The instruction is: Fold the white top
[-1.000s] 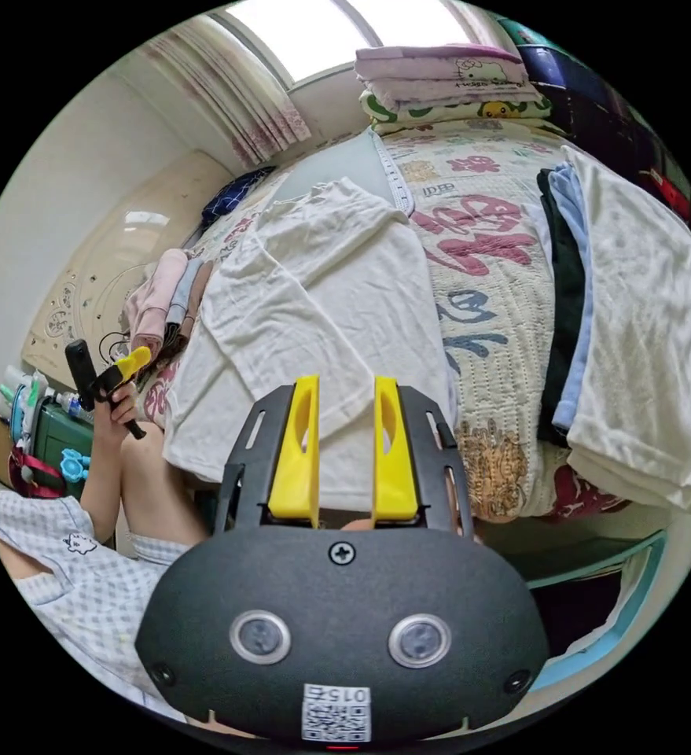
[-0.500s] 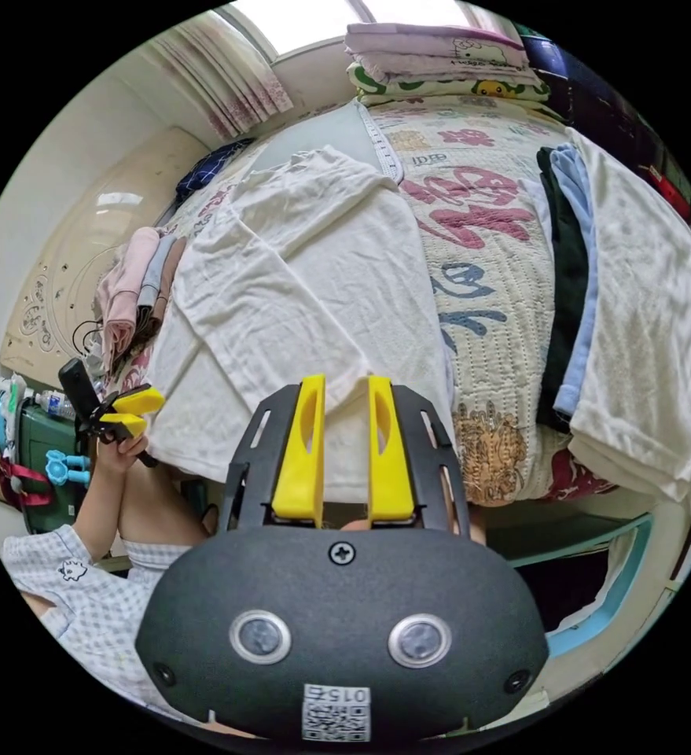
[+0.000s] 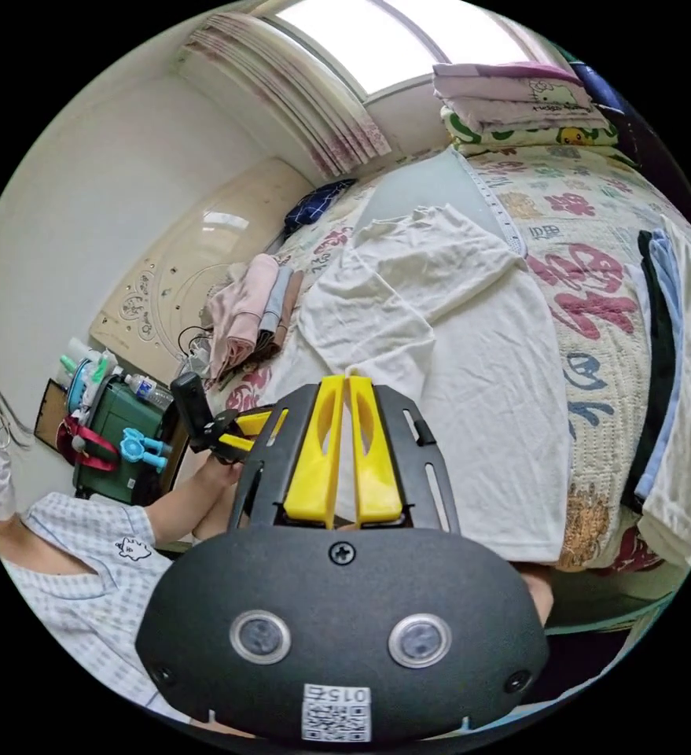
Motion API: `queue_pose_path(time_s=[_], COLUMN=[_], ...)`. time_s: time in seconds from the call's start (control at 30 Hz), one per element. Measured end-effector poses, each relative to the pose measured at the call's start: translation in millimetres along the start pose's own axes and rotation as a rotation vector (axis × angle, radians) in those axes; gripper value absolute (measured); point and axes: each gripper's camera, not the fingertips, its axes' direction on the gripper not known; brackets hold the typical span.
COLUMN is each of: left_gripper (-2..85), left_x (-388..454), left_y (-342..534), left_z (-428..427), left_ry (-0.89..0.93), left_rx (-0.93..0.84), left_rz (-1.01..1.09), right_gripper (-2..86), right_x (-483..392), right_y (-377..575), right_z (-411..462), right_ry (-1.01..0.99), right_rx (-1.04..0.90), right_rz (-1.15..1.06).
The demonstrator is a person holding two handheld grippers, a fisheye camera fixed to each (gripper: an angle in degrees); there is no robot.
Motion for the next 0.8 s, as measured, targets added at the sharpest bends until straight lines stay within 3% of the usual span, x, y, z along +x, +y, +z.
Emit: queue_pose_path(time_s=[0.27,0.43,0.8], left_gripper=[17.9,17.3,9.2], left_x=[-45,-87,-125], left_y=[18,38,45], left_z=[-26,-36,-11], left_ry=[0.082,0.069,0.084], left_rx=[0.183,0.218,0.137], left_rz=[-0.202,-0.386,-0.522], right_gripper=[2.7,4.5,4.9], right_x=[-49,-49,-25], right_y=[-14,-4,74], right_z=[93,101,122], right_ry=[-0.208,-0.245,0.042], right_rx=[-0.166,-0.133,-0.230], right_rz=[-0.097,-0.104,-0.116])
